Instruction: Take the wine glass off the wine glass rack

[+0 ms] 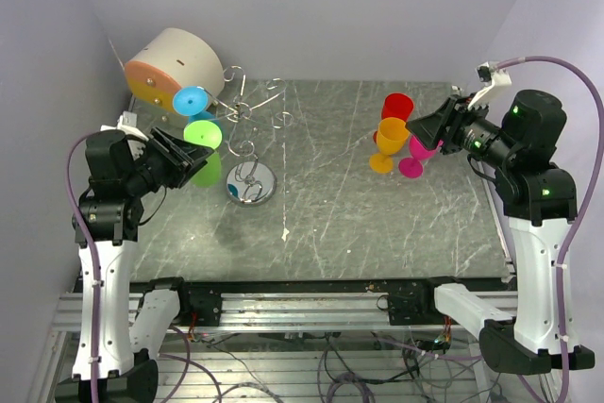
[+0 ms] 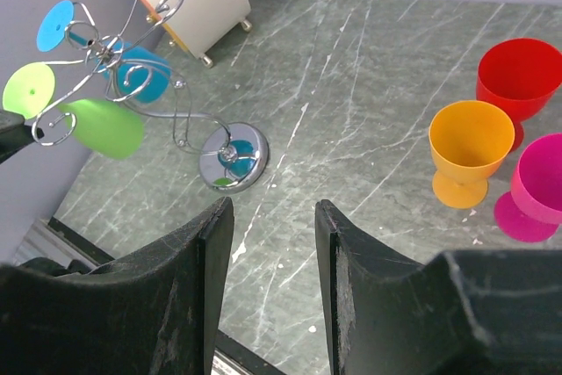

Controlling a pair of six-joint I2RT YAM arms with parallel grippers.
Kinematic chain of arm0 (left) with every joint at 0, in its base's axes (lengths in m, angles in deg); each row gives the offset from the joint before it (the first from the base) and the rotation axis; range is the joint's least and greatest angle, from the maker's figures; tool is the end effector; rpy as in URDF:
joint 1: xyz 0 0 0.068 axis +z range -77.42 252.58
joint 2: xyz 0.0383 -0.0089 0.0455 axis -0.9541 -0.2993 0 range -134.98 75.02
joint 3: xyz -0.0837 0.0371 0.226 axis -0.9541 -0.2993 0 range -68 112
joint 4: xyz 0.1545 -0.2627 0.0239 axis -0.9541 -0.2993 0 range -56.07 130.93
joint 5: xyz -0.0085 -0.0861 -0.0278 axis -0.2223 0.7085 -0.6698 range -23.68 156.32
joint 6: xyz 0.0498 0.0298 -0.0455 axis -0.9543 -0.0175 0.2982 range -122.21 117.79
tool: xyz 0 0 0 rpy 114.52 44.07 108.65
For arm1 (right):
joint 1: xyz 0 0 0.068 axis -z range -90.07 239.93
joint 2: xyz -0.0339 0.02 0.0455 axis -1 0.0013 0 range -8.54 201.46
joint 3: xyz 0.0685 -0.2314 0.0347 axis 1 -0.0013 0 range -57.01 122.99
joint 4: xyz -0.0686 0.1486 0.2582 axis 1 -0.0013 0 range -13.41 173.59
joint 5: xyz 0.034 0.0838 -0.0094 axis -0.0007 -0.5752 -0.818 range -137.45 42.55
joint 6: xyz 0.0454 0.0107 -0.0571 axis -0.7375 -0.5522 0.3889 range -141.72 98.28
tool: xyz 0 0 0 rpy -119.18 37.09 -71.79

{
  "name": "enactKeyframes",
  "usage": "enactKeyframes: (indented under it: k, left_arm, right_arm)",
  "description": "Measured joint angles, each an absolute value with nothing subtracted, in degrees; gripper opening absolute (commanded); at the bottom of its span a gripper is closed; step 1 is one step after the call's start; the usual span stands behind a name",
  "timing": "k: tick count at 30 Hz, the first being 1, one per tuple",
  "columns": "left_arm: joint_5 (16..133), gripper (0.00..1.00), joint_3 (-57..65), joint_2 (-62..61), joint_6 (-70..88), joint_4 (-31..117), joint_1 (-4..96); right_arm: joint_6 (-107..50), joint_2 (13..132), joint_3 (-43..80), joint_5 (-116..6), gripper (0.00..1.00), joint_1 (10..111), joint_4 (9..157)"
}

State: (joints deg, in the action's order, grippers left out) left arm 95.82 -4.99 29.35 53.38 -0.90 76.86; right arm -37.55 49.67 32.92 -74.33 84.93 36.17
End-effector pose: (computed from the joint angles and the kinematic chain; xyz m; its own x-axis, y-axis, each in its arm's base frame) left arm 0.2348 -0.0128 0.3722 -0.5486 -0.7612 -0.3459 -0.1252 0.4838 -0.8662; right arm 0.2341 0.0484 0.4819 -0.3987 0.2093 -0.8929 -0.4183 0.8249 0.3802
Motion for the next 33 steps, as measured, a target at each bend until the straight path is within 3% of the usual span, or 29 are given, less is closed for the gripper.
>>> enactKeyframes:
  k: [8, 21, 33]
  left_arm:
    - [94.31, 0.45, -6.44, 29.63, 56.53, 3.74, 76.86]
    - [93.04, 0.19, -7.79, 29.59, 60.18, 7.67, 76.86]
    - [92.34, 0.12, -7.77, 31.75, 64.55, 9.38, 76.83]
  right_arm:
    - [-37.55, 49.63, 32.81, -73.8, 0.41, 84.93, 36.23]
    - [-37.31, 49.11, 32.26, -73.43, 0.41, 84.93, 36.78]
    - [-37.29, 48.47, 31.45, -72.91, 0.41, 84.93, 37.04]
